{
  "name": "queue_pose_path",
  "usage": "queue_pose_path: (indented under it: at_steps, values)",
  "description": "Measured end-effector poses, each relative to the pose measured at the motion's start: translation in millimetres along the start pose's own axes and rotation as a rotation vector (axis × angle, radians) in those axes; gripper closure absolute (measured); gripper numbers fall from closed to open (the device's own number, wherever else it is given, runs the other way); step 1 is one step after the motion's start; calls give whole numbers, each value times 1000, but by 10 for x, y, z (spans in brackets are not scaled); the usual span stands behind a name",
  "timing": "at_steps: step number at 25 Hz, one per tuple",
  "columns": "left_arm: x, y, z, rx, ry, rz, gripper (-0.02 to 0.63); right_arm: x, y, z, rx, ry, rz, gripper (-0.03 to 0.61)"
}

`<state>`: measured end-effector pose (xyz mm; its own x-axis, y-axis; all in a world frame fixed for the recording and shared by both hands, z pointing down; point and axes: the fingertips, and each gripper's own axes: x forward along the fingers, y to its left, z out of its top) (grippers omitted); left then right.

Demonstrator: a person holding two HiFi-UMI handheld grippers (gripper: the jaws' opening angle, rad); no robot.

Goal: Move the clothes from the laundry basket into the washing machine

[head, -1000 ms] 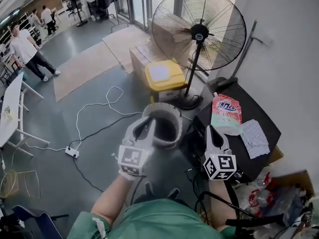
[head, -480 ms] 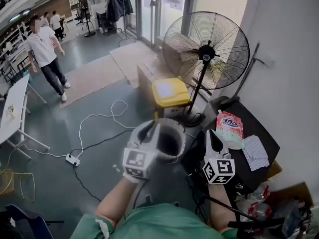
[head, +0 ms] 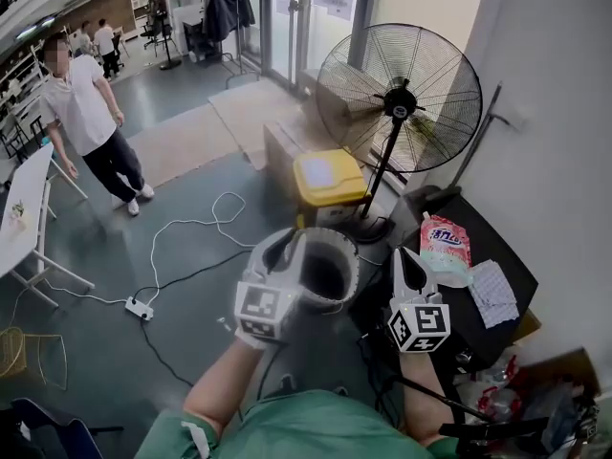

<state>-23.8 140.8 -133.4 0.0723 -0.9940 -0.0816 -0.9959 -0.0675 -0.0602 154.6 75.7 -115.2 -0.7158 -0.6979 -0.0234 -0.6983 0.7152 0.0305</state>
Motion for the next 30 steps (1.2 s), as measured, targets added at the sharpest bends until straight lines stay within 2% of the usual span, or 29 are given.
queue_pose_path:
  at_steps: [23,30]
  values:
    - [33,398,-116,-11,19,1,569,277,236,-78,-34,36,10,578]
    - [219,528,-160,-5,1,-11,569,482,192,-90,-47,20,-3,578]
